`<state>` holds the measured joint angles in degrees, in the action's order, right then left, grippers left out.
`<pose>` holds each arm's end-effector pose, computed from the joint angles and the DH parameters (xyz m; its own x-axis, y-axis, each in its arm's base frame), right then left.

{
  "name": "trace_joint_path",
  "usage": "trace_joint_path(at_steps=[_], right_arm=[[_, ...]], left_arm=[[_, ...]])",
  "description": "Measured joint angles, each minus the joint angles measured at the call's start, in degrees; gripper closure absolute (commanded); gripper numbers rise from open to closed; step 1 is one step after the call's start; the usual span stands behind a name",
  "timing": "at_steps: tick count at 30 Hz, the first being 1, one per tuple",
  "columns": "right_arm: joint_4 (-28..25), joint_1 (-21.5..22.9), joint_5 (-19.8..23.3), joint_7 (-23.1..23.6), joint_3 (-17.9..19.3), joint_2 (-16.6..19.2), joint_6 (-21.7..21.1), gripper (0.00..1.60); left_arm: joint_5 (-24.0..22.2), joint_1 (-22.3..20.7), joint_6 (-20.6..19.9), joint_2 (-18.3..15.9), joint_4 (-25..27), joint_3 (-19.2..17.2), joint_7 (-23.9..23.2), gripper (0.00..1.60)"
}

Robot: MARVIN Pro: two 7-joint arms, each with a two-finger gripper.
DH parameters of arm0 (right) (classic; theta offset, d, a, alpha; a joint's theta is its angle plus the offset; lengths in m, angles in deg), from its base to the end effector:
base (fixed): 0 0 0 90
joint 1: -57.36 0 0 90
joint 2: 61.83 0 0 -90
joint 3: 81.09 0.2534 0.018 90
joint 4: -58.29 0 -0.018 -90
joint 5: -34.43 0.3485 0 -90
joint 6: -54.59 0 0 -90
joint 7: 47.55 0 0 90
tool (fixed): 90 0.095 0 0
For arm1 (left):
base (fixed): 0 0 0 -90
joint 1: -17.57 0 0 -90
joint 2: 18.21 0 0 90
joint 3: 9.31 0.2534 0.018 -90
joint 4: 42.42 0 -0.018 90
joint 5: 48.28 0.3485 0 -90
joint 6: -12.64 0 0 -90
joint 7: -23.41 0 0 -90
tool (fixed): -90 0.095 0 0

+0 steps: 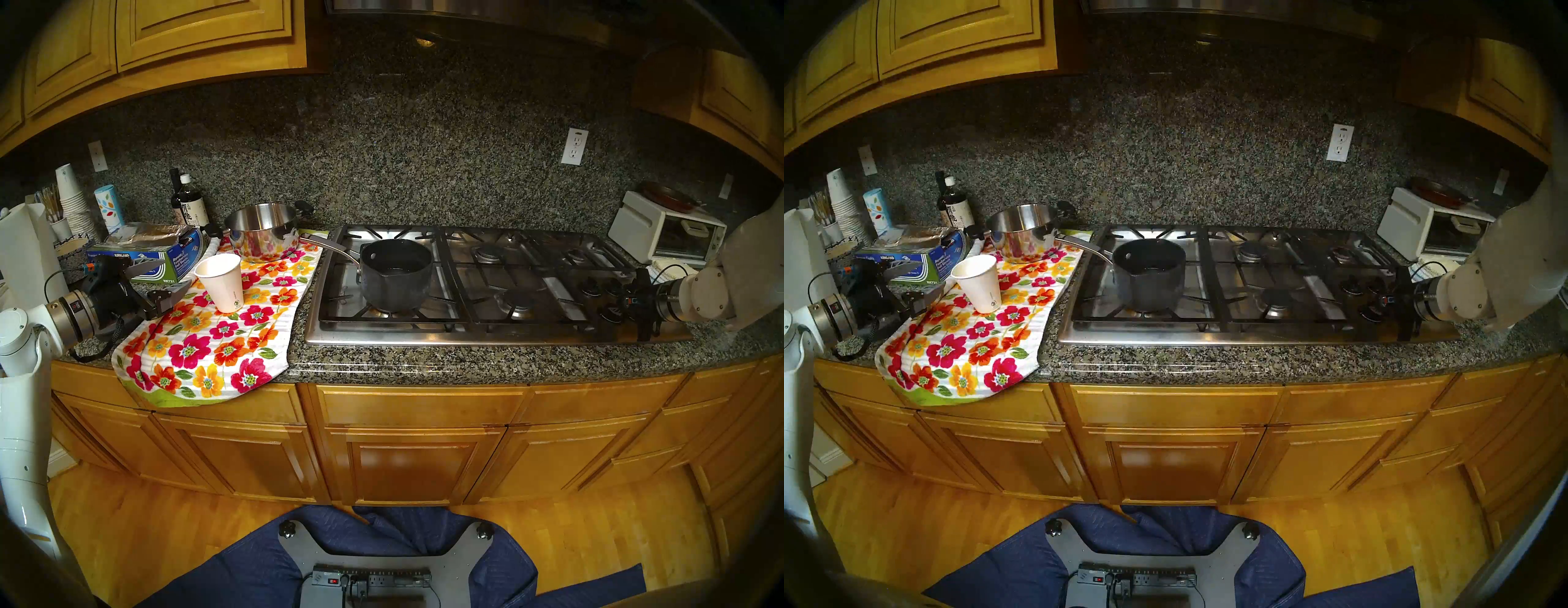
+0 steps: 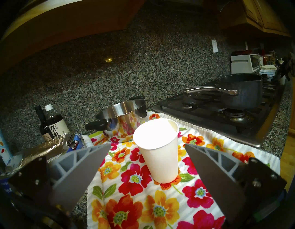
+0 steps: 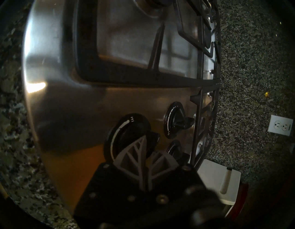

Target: Pick up the water cup, pour water into the pot, turn on the stove

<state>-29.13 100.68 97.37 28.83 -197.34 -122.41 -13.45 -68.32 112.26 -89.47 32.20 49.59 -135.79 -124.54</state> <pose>0.4186 -0.2866 -0.1857 0.0754 0.9971 0.0062 0.6756 -0.0556 0.7352 0.3744 0.2941 -0.0989 0.0215 -0.3008 0.9534 -0.4384 -0.8599 -0.2614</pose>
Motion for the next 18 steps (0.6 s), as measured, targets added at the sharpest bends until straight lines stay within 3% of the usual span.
trace_joint_path(at_steps=[8, 18], right_arm=[[0.6, -0.8, 3.4, 1.4, 1.2, 0.1, -0.1, 1.60], [1.4, -1.2, 1.9, 1.3, 0.5, -0.2, 0.8, 1.60]], left_arm=[[0.0, 0.0, 0.0, 0.0, 0.0, 0.0, 0.0, 0.00], [0.0, 0.0, 0.0, 0.0, 0.0, 0.0, 0.0, 0.00]])
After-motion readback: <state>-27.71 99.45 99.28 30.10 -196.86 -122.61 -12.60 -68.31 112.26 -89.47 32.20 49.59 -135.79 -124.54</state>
